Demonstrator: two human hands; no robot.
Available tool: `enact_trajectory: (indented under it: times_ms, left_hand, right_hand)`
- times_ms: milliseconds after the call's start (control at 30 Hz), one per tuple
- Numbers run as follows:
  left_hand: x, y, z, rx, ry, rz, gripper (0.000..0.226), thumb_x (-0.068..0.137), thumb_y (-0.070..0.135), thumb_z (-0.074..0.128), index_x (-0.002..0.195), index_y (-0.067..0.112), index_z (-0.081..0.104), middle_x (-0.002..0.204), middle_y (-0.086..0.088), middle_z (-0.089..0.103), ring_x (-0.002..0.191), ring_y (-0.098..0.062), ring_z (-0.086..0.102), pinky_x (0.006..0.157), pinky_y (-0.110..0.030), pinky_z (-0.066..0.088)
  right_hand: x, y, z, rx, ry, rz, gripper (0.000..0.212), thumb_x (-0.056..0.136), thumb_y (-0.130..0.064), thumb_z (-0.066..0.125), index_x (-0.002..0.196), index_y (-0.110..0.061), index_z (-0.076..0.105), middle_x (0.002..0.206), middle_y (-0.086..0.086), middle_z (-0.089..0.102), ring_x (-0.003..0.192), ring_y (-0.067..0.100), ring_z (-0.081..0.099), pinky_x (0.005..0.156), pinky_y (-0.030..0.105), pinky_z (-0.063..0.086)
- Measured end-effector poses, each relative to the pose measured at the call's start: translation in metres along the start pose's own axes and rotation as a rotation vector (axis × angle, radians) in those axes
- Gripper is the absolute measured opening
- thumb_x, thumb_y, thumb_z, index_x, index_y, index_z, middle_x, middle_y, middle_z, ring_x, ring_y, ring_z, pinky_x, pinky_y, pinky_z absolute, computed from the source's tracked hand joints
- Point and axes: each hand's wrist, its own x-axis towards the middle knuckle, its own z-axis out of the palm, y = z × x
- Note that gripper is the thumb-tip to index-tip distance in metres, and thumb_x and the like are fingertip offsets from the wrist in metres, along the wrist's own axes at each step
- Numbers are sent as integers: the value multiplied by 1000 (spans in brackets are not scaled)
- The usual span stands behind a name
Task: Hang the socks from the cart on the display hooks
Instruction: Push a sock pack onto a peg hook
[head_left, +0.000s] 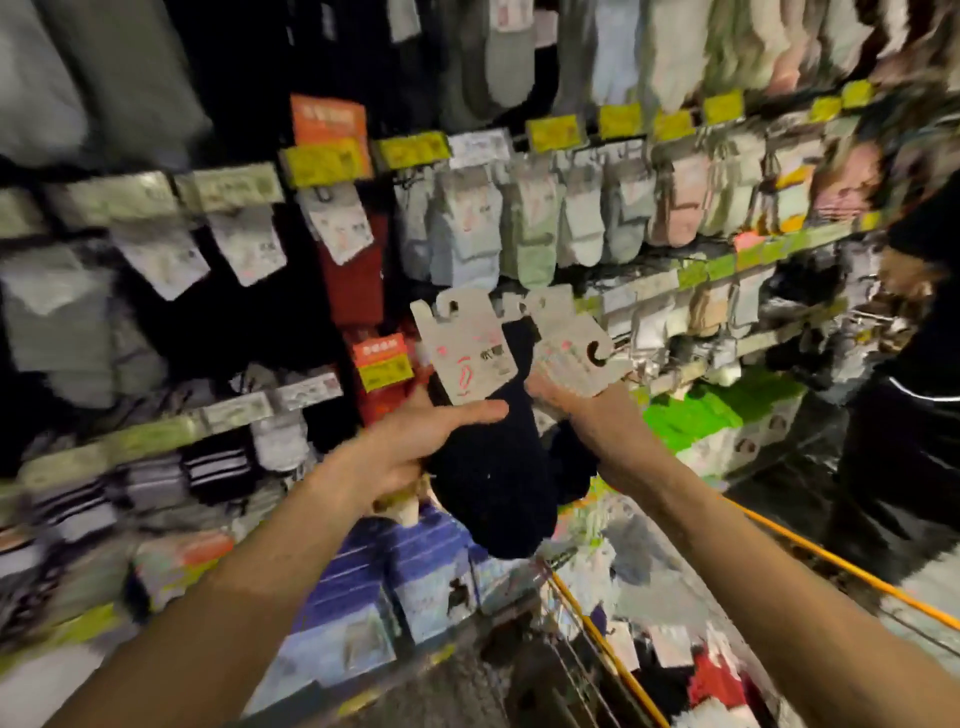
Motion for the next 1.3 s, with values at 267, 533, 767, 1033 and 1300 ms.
enact_trajectory:
  times_ms: [267, 533, 767, 1033, 1300]
  left_hand:
    - [-99, 4, -136, -62, 166, 131, 63, 65, 36, 78, 124, 25, 59, 116, 3, 73, 107, -15, 68, 86, -28, 53]
    - [-163, 11, -216, -123, 329, 311, 26, 91, 27, 64, 115, 18, 70, 109, -3, 76, 101, -21, 72, 87, -36, 57]
    - [-185, 13, -273, -242, 230, 160, 26, 94, 15, 62, 118, 8, 69, 111, -14, 74, 101, -25, 72, 80, -33, 58]
    - [-175, 11, -283, -251, 223, 166, 32, 96, 22, 59, 125, 12, 65, 116, -10, 73, 111, -25, 68, 101, -42, 51]
    - [-133, 4, -269, -236, 298, 182, 31, 92, 27, 64, 120, 14, 68, 112, -6, 75, 108, -22, 69, 105, -44, 48]
  right_hand:
    - [-36, -37, 142, -77, -281, -134, 59, 70, -18, 87, 125, -19, 63, 118, -10, 72, 111, 6, 66, 86, 19, 54]
    - [-66, -48, 236, -86, -456, -148, 40, 78, 2, 78, 108, -22, 67, 96, -17, 76, 90, -1, 71, 69, 13, 53]
    - [-65, -68, 267, -177, -459, -245, 36, 73, -9, 83, 104, -23, 71, 99, -14, 77, 94, 5, 72, 73, 20, 57]
    - [-61, -73, 276, -282, -417, -312, 36, 67, -30, 85, 100, -32, 71, 98, -23, 75, 91, -3, 70, 70, 16, 55]
    - [-28, -42, 283, -49, -405, -190, 35, 78, 1, 78, 105, -21, 71, 95, -15, 77, 89, 2, 72, 66, 13, 54]
